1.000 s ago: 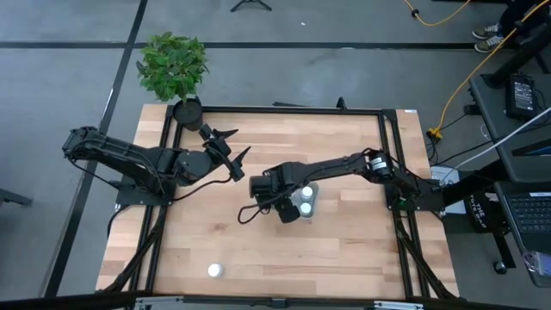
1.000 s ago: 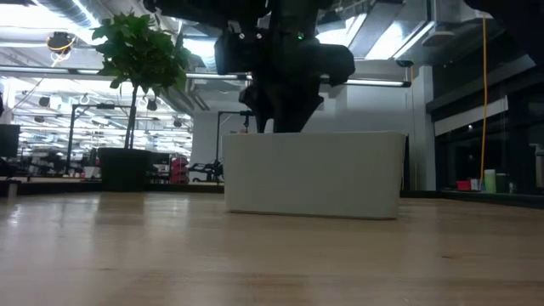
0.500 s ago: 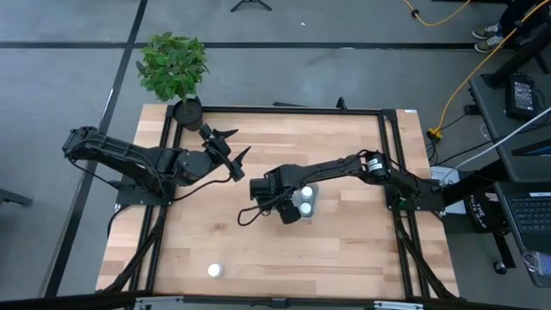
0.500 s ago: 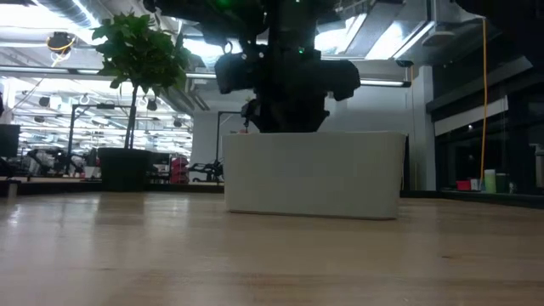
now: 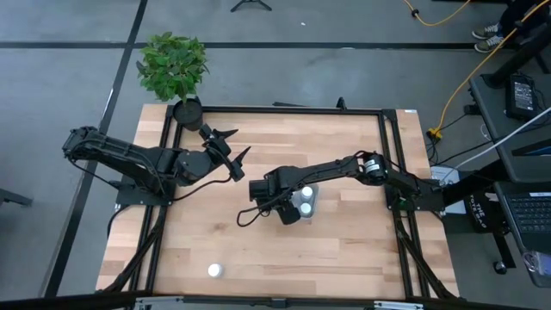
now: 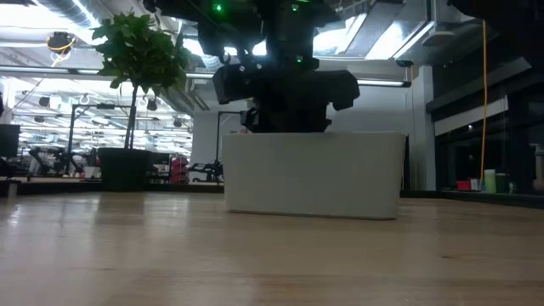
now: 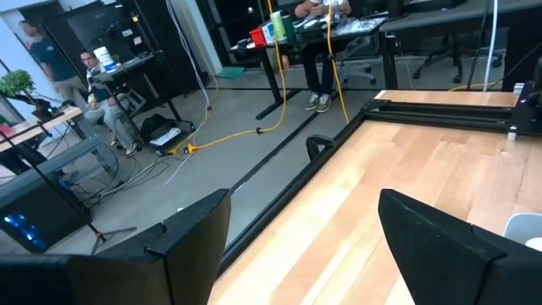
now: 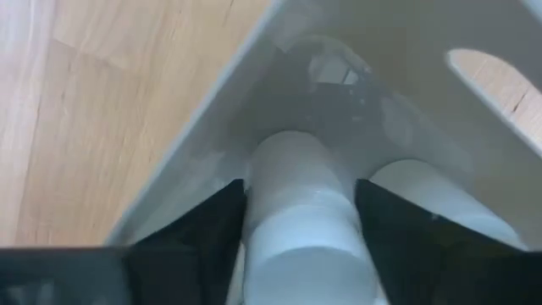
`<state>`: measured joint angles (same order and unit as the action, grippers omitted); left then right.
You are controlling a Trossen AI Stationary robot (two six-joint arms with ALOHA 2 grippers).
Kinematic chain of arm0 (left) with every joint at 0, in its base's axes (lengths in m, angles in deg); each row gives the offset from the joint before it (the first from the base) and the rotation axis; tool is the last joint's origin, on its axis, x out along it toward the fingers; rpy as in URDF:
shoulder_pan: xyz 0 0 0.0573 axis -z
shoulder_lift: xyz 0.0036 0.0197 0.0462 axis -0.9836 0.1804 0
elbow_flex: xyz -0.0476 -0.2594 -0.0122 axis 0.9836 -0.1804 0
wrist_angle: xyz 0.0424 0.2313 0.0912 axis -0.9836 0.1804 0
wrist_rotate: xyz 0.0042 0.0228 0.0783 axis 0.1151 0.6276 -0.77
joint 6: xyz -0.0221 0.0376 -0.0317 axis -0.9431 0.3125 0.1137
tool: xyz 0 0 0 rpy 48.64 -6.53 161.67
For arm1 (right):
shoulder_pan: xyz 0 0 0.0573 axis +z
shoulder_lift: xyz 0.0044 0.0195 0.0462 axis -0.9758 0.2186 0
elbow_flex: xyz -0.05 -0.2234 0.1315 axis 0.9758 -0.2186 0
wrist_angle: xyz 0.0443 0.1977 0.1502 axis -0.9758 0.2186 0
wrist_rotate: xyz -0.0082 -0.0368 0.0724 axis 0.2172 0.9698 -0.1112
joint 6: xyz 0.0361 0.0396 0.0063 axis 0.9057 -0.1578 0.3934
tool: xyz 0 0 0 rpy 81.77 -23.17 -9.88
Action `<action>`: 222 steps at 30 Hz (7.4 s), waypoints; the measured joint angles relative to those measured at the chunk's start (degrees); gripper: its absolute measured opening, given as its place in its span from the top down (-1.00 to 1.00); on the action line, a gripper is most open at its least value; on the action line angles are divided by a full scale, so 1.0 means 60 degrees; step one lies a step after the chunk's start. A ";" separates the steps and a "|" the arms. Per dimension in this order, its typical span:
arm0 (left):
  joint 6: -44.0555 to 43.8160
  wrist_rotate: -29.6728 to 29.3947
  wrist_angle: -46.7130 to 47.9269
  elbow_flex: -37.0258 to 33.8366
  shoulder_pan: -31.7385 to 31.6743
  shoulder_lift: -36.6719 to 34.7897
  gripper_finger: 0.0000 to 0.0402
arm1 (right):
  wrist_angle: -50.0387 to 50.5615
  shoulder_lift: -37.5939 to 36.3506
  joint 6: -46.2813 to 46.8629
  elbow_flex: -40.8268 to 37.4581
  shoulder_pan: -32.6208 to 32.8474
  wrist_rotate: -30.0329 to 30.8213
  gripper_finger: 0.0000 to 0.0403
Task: Pick and place pill bottles into a basket
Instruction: Put the white pill bottle into the gray bin
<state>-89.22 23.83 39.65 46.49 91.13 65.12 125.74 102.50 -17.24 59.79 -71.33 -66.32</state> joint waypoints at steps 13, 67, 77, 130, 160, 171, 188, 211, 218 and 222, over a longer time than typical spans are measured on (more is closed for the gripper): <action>-0.0051 0.0004 0.0011 0.0000 -0.0001 0.0000 -0.47 | 0.0379 0.0015 0.0073 0.0171 0.0040 0.0007 -0.51; -0.7334 0.6268 0.4491 0.0109 0.6526 0.0911 -0.47 | 0.4185 -0.6452 0.6009 0.3555 0.0350 0.8534 -0.42; -0.7427 0.9127 0.6678 0.0324 0.6689 0.1736 -0.47 | 0.4182 -0.6181 0.6304 0.3548 0.0357 0.8405 -0.42; -0.1936 0.9998 0.5705 0.3118 0.5550 0.5654 -0.47 | 0.4185 -0.5635 0.5037 0.3544 0.0354 0.7882 -0.42; -0.2146 0.9597 0.4986 0.2087 0.5753 0.5843 -0.47 | 0.4185 -0.5635 0.5263 0.3544 0.0659 0.7176 -0.42; -0.2072 0.9542 0.4524 0.2089 0.5466 0.6165 -0.47 | 0.4185 -0.5635 0.5057 0.3544 0.0656 0.7180 -0.42; -0.3227 0.9592 0.4350 0.2090 0.5402 0.6309 -0.04 | 0.4185 -0.5635 0.4741 0.3544 0.0656 0.7184 -0.42; -0.0431 0.8498 0.7568 0.3469 0.3194 0.6233 0.14 | 0.4185 -0.7287 0.4583 0.3548 0.1053 0.7986 -0.42; 0.1683 0.8065 0.8018 0.4512 0.1263 0.6233 0.14 | 0.4185 -0.8270 0.4816 0.3555 0.1115 0.8043 -0.42; 0.2591 0.7999 0.8056 0.5446 0.0208 0.6229 0.14 | 0.4185 -0.8575 0.4762 0.3554 0.1112 0.8040 -0.42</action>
<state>-73.68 71.83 87.98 79.17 92.38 102.50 150.85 51.05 11.33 81.11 -64.66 -18.08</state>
